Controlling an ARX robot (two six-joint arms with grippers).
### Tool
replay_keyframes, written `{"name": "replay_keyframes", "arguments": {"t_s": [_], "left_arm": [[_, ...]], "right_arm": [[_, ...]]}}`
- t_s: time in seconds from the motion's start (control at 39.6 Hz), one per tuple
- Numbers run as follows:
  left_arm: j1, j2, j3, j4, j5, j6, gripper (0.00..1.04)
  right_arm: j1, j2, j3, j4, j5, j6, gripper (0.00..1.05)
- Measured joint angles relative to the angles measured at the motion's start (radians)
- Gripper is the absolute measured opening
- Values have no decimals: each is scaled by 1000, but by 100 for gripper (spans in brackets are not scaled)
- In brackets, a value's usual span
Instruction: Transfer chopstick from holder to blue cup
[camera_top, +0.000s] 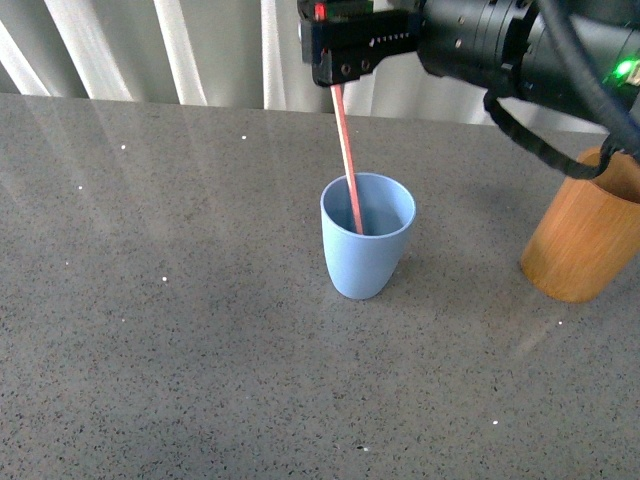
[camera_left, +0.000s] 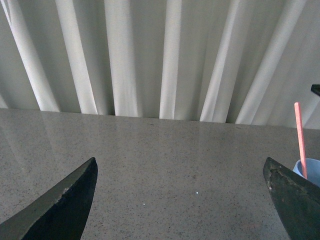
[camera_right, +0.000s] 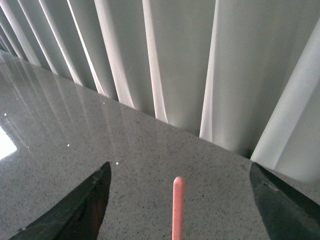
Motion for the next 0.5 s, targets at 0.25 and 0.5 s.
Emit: {"name": "replay_keyframes", "arguments": {"t_s": [0.25,0.5], "left_arm": [[0,0,0,0,0,0,98],[0,0,0,0,0,0,98]], "right_arm": [[-48,-233,-75,-74,164,-45,95],[-366,-727,-362,-273,531,-181,95]]}}
